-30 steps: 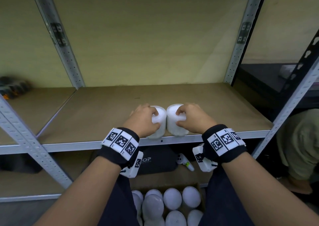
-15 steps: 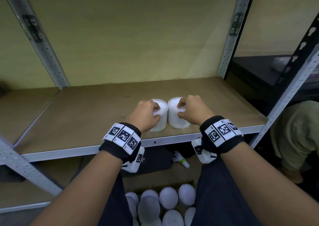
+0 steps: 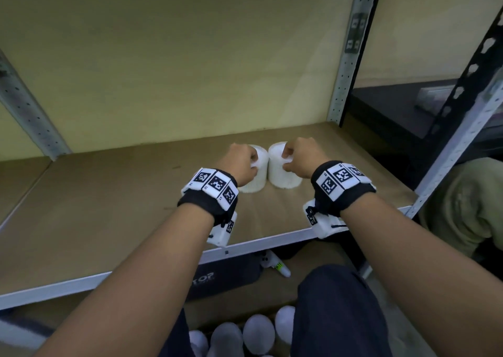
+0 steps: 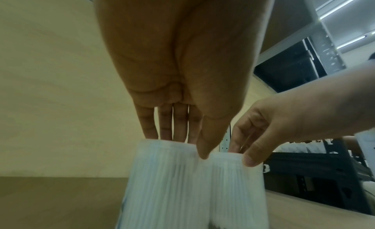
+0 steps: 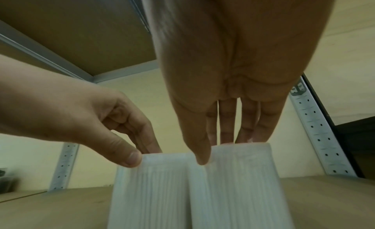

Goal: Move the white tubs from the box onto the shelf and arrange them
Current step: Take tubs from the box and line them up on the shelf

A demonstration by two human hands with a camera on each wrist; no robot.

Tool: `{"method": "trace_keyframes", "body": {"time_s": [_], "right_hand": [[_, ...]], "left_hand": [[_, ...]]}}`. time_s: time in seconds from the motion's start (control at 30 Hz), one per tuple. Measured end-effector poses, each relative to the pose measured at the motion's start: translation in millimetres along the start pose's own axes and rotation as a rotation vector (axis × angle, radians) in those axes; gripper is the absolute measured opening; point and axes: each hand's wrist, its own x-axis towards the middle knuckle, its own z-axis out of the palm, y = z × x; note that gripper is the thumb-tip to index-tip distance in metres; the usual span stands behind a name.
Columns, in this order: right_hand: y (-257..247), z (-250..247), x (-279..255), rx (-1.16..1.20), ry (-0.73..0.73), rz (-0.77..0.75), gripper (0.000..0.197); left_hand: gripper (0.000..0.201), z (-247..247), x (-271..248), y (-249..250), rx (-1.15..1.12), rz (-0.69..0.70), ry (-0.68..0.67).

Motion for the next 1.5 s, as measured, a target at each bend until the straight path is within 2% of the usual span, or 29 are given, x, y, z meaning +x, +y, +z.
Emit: {"method": "trace_keyframes", "body": {"time_s": [0.7, 0.83, 0.93, 1.07, 1.2, 1.5], "right_hand": [[25, -3, 120, -0.017, 0.033, 0.017, 0.028], [29, -2, 140, -0.013, 0.047, 0.014, 0.028], [31, -1, 154, 0.006, 0.055, 0.018, 0.028], [33, 2, 169, 0.030, 0.072, 0.018, 0.027], [35, 4, 180, 0.026, 0.087, 0.009, 0.026], [38, 4, 197, 0.028, 0.102, 0.000, 0.026]], "left_hand": [[0.029, 9, 124, -9, -0.011, 0.024, 0.050], [0.017, 13, 144, -13, -0.026, 0.024, 0.057], [0.028, 17, 160, -16, -0.018, 0.033, 0.078], [0.012, 21, 177, -16, 0.012, 0.031, 0.083], [0.036, 25, 190, -20, -0.014, 0.025, 0.103], [0.036, 29, 204, -22, -0.050, 0.013, 0.117]]}}
